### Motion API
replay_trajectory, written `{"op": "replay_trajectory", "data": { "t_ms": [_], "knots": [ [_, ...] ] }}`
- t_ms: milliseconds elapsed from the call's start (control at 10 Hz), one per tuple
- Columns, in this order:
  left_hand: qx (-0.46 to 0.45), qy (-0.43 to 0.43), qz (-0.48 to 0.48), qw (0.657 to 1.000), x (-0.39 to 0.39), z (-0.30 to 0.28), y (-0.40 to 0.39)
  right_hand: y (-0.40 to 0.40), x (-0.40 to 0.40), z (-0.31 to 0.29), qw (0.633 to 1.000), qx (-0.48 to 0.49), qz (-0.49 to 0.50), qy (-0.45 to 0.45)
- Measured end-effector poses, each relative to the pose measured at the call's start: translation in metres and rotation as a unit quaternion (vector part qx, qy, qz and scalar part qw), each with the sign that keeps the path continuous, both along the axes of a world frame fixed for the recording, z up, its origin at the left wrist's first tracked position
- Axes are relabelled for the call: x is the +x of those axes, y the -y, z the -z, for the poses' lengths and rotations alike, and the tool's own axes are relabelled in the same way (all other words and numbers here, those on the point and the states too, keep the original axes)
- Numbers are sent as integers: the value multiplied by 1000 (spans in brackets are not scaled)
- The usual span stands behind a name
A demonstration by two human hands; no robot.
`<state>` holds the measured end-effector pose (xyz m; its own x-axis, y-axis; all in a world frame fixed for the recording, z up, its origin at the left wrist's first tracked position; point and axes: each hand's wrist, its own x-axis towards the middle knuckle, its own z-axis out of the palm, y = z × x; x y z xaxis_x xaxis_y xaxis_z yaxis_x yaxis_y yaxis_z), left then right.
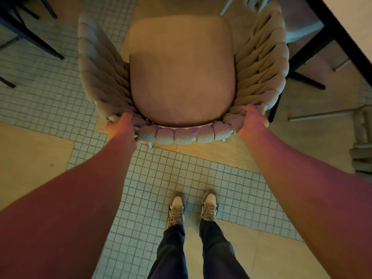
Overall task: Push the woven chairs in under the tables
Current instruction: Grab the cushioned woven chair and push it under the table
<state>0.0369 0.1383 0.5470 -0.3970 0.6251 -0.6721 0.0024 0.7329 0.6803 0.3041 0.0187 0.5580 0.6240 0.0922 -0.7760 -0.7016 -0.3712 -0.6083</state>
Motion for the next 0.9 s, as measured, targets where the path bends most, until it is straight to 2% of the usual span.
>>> {"op": "replay_trajectory", "data": {
  "t_ms": [100, 200, 300, 400, 500, 600, 700, 800, 900],
  "knots": [
    [7, -8, -2, 1000, -2, 4, 0, 2, 4, 16, 1000, -5, -28, 2],
    [-16, 5, 29, 999, -7, 1, -1, 4, 5, 14, 999, -34, 19, 7],
    [-46, -37, 53, 997, -17, -9, -7, 4, 9, 4, 991, -87, -47, 95],
    [-11, -81, 59, 995, -26, -19, -30, 4, 30, -10, 946, -135, -165, 245],
    [16, -83, 54, 995, -25, -27, -56, -3, 57, -20, 909, -172, -243, 292],
    [13, -116, 66, 991, -24, -27, -73, -14, 77, -20, 889, -194, -307, 280],
    [13, -190, 113, 975, -24, -25, -89, -30, 98, -18, 875, -199, -335, 288],
    [26, -231, 145, 962, -21, -25, -107, -46, 118, -19, 850, -196, -375, 315],
    [41, -301, 210, 929, -19, -26, -128, -62, 140, -19, 811, -187, -420, 361]
  ]
}}
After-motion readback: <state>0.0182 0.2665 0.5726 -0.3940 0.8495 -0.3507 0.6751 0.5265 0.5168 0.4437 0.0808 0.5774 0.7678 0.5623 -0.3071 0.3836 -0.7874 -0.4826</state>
